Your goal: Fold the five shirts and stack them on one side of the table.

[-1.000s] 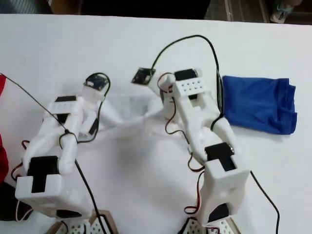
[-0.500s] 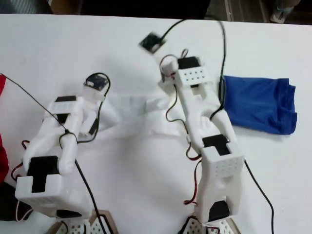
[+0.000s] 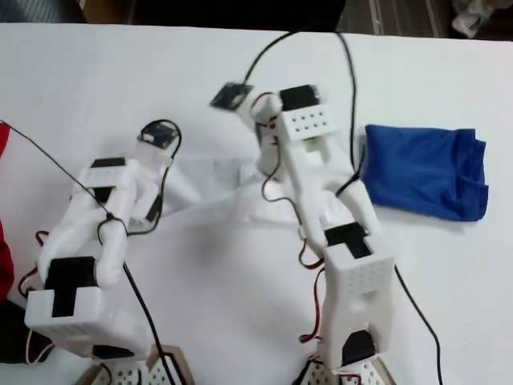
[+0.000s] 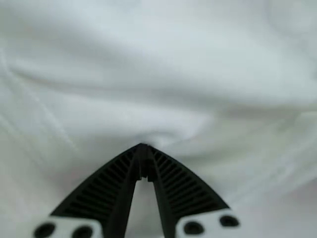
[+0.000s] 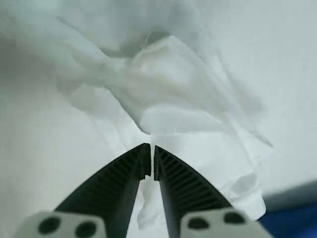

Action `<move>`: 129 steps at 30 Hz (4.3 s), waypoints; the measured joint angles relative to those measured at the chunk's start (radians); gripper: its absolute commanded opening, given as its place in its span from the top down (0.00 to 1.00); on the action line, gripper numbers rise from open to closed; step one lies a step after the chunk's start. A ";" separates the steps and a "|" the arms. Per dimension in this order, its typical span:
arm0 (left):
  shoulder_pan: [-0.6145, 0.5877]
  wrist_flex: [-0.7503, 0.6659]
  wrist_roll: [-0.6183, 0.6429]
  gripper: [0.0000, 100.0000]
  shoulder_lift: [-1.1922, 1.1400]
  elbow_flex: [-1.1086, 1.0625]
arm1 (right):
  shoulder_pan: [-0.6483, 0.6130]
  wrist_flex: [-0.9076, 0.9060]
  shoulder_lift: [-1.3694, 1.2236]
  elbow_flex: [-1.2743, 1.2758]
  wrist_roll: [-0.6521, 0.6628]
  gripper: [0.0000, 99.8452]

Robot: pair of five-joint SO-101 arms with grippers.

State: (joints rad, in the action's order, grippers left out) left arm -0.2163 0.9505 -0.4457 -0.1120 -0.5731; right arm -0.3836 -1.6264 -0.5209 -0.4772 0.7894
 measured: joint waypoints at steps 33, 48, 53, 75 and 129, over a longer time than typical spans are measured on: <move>0.000 0.000 0.000 0.97 0.000 0.000 | 0.057 0.020 -0.172 -0.235 -0.261 0.98; 0.000 0.000 0.000 0.97 0.000 0.000 | 0.098 -0.005 0.207 0.328 -0.094 0.98; 0.000 0.000 0.000 0.97 0.000 0.000 | 0.147 0.173 0.232 0.542 -0.018 0.98; 0.000 0.000 0.000 0.97 0.000 0.000 | 0.393 0.379 0.233 0.626 0.264 0.98; 0.000 0.000 0.000 0.97 0.000 0.000 | 0.310 0.118 0.058 0.186 0.049 0.98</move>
State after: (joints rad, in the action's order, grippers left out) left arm -0.2163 0.9505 -0.4457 -0.1120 -0.5731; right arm -0.0736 -1.5083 -0.4626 -0.2915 0.8385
